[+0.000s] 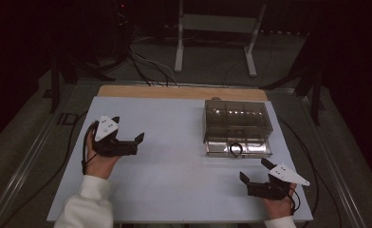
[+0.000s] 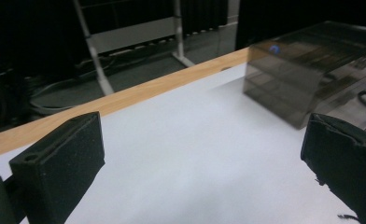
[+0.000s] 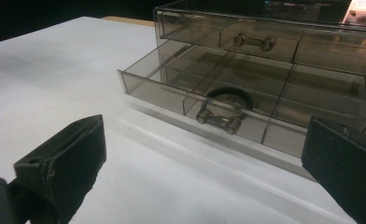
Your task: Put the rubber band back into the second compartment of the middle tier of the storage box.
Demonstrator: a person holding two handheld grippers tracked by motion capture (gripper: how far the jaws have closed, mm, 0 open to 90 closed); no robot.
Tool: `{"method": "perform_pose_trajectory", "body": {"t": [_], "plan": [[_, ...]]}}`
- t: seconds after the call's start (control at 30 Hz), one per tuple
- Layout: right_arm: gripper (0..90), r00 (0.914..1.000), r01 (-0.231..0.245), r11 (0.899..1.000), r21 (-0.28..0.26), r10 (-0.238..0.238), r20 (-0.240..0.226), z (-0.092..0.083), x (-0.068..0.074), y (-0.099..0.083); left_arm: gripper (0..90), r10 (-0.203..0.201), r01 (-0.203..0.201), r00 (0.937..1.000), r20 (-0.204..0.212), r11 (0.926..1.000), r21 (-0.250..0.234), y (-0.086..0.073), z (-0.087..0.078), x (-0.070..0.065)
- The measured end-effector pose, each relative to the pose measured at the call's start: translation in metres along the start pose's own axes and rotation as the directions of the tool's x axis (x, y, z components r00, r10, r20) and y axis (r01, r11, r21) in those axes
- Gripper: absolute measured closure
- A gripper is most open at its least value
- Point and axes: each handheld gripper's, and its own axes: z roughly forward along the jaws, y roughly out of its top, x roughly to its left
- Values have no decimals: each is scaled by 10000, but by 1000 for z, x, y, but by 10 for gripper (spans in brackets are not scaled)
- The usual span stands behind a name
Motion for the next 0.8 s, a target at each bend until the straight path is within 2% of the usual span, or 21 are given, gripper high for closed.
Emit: {"method": "perform_pose_trajectory", "body": {"t": [0.13, 0.27, 0.43, 0.5, 0.6, 0.8], "plan": [[5, 10000, -4, 10000, -7, 4, -29, 0, 0, 0, 3, -315, 318, 9993, -178, 9994, 142, -21, -12, 8], [5, 10000, -65, 10000, 6, 65, -50, 1, 0, 0, 4, -714, 717, 9970, -314, 9974, 73, -43, -25, 15], [5, 9999, -65, 10000, 22, 65, -85, 2, 0, 0, 4, -901, 900, 9947, -502, 9959, -52, -62, -36, 19], [5, 9999, -62, 10000, 32, 62, -85, 2, 0, 0, 4, -1097, 1094, 9925, -545, 9940, -99, -70, -39, 21], [5, 10000, -65, 10000, 30, 65, -74, 2, 0, 0, 4, -1223, 1212, 9907, -598, 9924, -214, -77, -42, 22], [5, 9999, -158, 9999, -6, 158, -36, 1, -2, -1, 4, -1180, 1160, 9903, -731, 9928, -312, -86, -47, 23]]}}
